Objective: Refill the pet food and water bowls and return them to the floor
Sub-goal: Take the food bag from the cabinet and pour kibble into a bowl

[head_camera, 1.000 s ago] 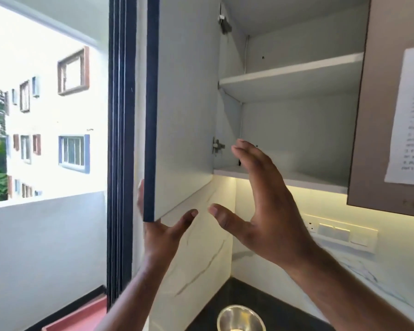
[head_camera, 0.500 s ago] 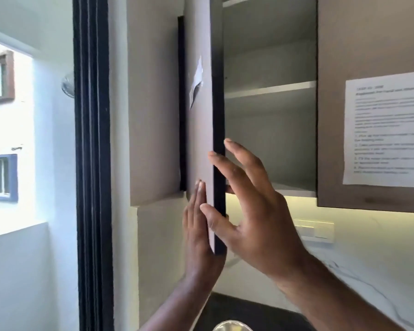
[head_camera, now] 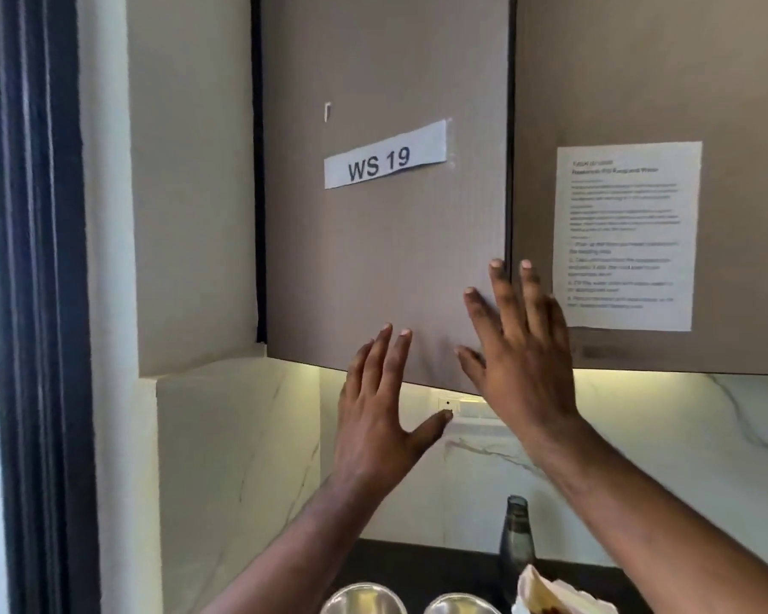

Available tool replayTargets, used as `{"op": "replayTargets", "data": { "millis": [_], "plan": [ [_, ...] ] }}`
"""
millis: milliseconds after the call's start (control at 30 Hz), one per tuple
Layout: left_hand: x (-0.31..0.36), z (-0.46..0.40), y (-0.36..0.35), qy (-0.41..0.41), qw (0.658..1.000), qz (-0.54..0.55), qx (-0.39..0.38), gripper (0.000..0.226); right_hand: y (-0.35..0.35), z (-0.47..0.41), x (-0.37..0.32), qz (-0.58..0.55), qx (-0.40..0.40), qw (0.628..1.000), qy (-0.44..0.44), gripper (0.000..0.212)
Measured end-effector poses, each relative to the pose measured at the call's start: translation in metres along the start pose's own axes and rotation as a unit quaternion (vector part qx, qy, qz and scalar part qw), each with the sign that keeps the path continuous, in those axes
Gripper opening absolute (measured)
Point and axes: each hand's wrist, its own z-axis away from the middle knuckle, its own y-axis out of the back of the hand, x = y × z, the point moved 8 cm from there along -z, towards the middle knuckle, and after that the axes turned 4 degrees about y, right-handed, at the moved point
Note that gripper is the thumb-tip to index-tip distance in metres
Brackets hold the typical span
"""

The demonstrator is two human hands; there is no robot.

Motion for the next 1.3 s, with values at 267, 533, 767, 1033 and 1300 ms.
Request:
{"op": "replayTargets", "data": {
  "millis": [267,533,767,1033,1300],
  "plan": [
    [-0.04,-0.025,-0.026,0.05,0.998,-0.044,0.011,0.096,-0.071,-0.014,0.032,0.009,-0.018,1.0,-0.007,0.079],
    [-0.053,-0.041,-0.057,0.08,0.995,-0.057,0.001,0.094,-0.122,-0.027,0.053,-0.015,-0.037,0.999,-0.01,0.081],
    [-0.054,-0.051,-0.085,0.091,0.994,-0.057,0.003,0.095,-0.148,-0.03,0.066,-0.022,-0.048,0.999,0.003,0.084],
    [-0.052,-0.053,-0.106,0.106,0.993,-0.055,0.002,0.093,-0.164,-0.028,0.072,-0.024,-0.067,0.997,0.019,0.087],
    [-0.042,-0.047,-0.13,0.11,0.993,-0.032,0.012,0.091,-0.166,-0.019,0.074,-0.062,-0.048,0.997,0.025,0.085]
  ]
}}
